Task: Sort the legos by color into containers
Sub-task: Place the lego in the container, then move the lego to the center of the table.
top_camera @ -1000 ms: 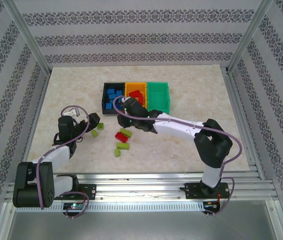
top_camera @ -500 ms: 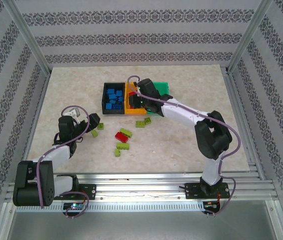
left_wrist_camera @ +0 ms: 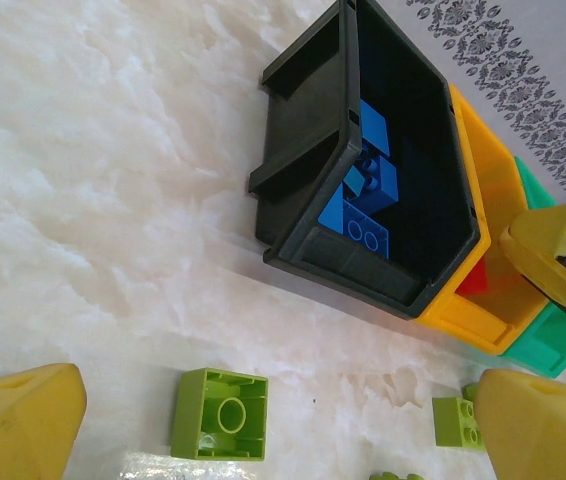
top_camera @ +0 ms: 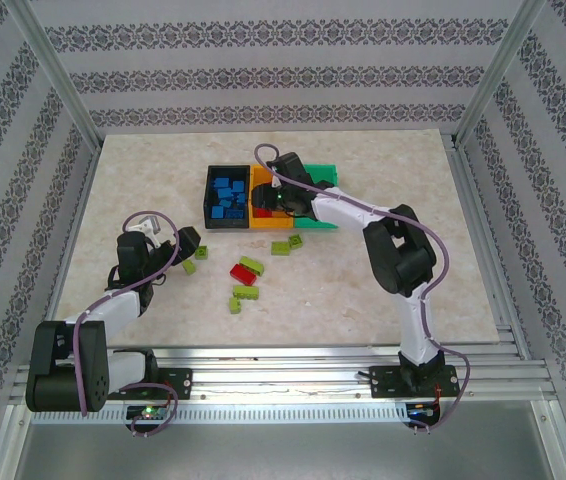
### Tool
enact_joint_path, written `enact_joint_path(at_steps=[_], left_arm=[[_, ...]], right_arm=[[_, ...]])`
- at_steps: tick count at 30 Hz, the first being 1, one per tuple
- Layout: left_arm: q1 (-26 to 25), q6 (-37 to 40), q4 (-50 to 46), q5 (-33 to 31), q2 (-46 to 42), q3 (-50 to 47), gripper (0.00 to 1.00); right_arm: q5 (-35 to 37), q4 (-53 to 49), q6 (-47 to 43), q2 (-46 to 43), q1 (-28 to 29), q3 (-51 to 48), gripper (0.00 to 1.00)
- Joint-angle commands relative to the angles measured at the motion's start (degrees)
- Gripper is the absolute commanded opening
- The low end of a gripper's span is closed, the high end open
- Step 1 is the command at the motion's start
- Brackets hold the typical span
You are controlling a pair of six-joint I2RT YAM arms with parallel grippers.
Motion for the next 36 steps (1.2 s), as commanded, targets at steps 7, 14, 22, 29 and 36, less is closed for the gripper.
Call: enact_joint_path(at_steps=[7,14,22,29,36], left_arm=[[-0.08,0.73,1.69,1.00,0.16,-0.22,1.00],[-0.08,0.65,1.76,1.07,0.14,-0.26,1.00],[-0.08,0.65,1.92,0.91,0.17,-0.37,1.00],[-0.08,0.79,1.61,0.91,-0.12,-0.31,1.00],[-0.08,0.83,1.32,0.92,-0.65,-0.31,1.00]], right_arm=[[-1.77,1.83,0.85,-2.83,-0.34,-2.12,0.45],[-1.17,1.24,-2.95,-10.92,1.64,-9.60,0.45],[-4.66,-4.43,-11.29,-18.05,6.60,-18.34,0.45],[-5.73,-7.92,-14.78,-21.04,11.19,-22.89,0.45],[-6.95,-7.89,-13.17,-19.42,15.56,-23.53,0.45]])
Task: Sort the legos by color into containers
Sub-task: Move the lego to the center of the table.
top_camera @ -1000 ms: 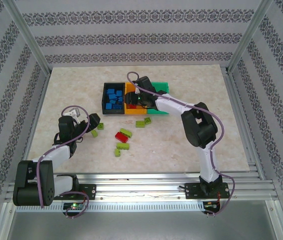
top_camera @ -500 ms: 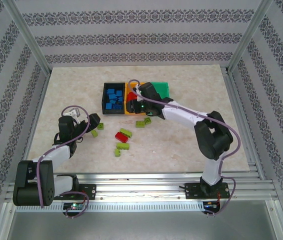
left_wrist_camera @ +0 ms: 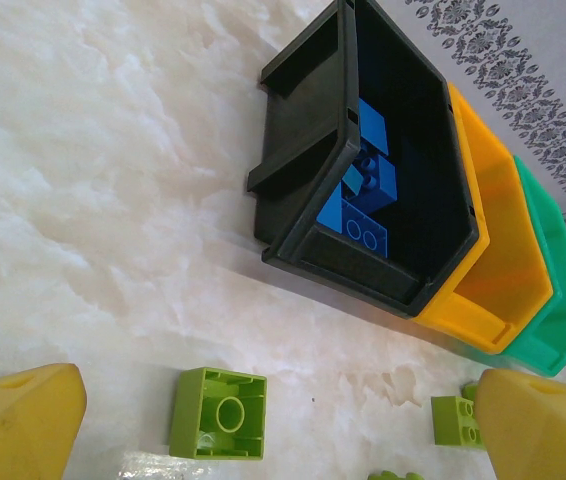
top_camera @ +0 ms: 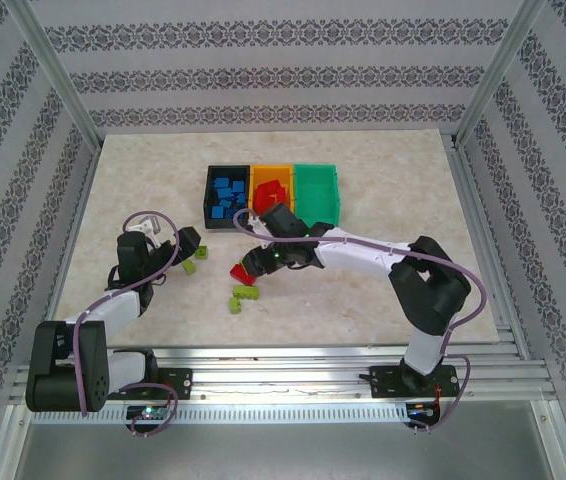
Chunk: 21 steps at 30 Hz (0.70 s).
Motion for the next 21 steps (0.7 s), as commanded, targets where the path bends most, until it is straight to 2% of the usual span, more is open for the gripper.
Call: enact_joint_path(at_steps=[1,8,21], left_arm=[[-0.08,0.87,1.21,0.66,-0.87,-0.28,1.00],[-0.08,1.09,0.57,0.43,-1.83,-0.32,1.00],[-0.08,1.15,0.63,0.39,-1.80,-0.29,1.00]], right_arm=[[-2.10,0.28,0.24,0.08,1.23,-0.94,0.44],[-2.15,2.14,1.26,4.16,2.25,0.14,0.44],[4.53,0.01,-0.17,7.17,1.97,3.39,0.44]])
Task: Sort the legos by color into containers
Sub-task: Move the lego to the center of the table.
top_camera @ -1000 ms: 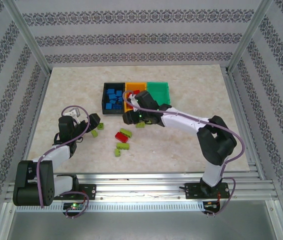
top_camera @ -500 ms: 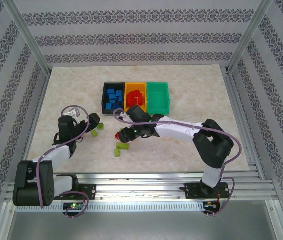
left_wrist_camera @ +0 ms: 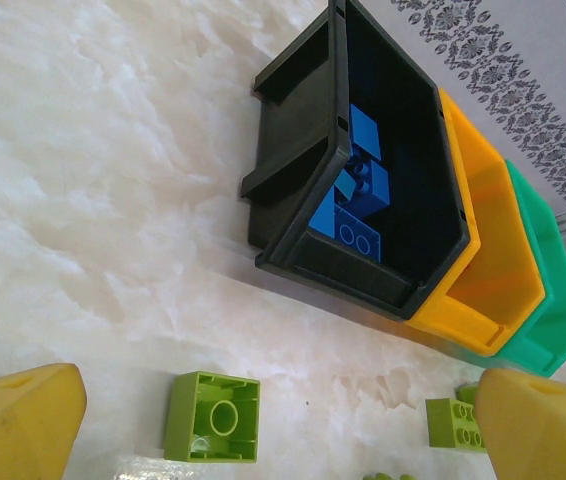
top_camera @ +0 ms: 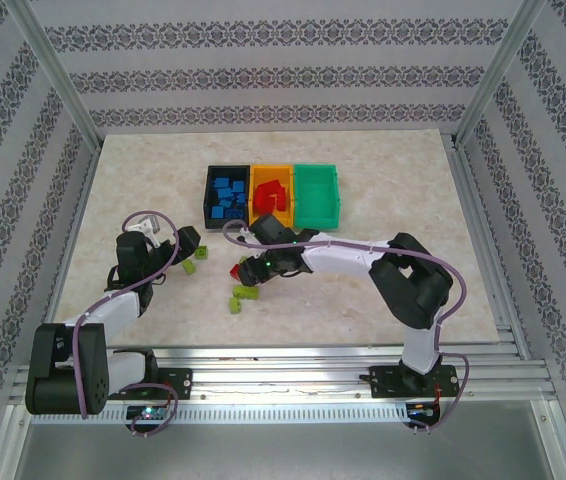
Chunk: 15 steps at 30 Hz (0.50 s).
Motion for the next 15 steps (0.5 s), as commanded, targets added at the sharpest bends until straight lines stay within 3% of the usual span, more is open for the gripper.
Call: enact_joint_path(at_steps=[1,15], left_arm=[[-0.08,1.08,0.59,0.41,-1.08,-0.29,1.00],[-0.08,1.10,0.72,0.50,-0.60,-0.31,1.00]], right_arm=[[2.89,-1.58,-1.25,1.67,0.35,2.24,0.45],[10.11,-5.44,-3.51,3.68,1.81,4.62,0.45]])
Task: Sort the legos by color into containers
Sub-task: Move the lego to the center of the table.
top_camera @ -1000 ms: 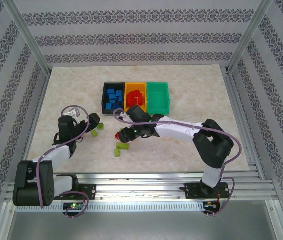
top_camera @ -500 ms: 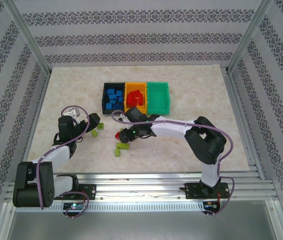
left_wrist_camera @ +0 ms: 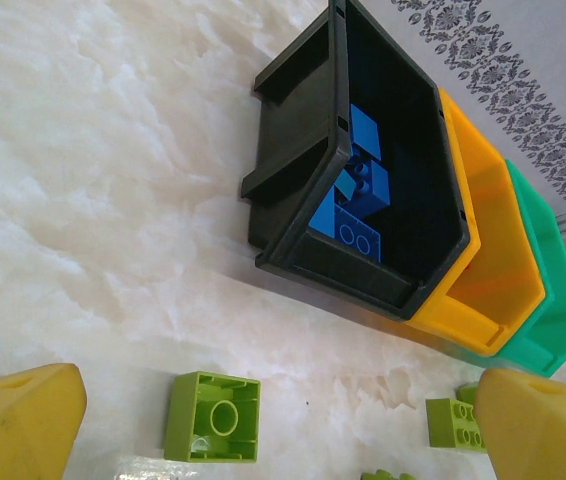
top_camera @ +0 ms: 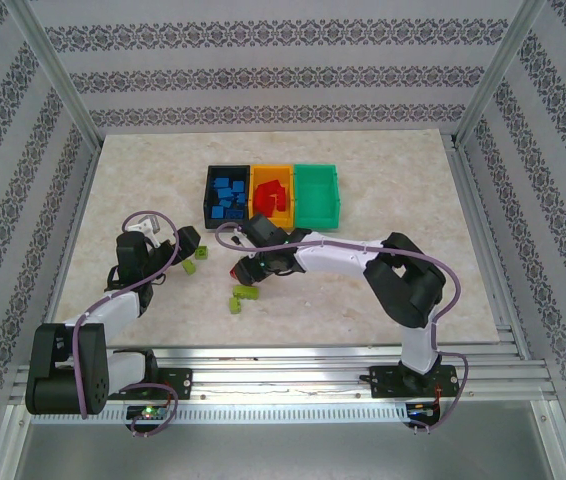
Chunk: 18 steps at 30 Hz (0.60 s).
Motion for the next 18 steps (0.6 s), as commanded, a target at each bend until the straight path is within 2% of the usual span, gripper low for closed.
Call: enact_joint_path(at_steps=[1,6,12,18], left_arm=[[-0.08,1.09,0.72,0.49,-0.55,-0.29,1.00],[-0.08,1.06,0.77,0.50,-0.59,-0.34,1.00],[-0.08,1.06,0.87,0.50,-0.47,-0.35,1.00],[-0.08,0.81,0.99,0.65,-0.47,-0.36,1.00]], right_arm=[[5.11,-2.79,-0.85,1.86,0.30,1.46,0.45],[10.04,-3.33,-0.43,2.13,0.30,2.63,0.46],[10.41,-2.99,0.63,0.14,0.66,3.06,0.47],[7.81,-3.03,-0.84,-2.96,2.90,2.14,0.48]])
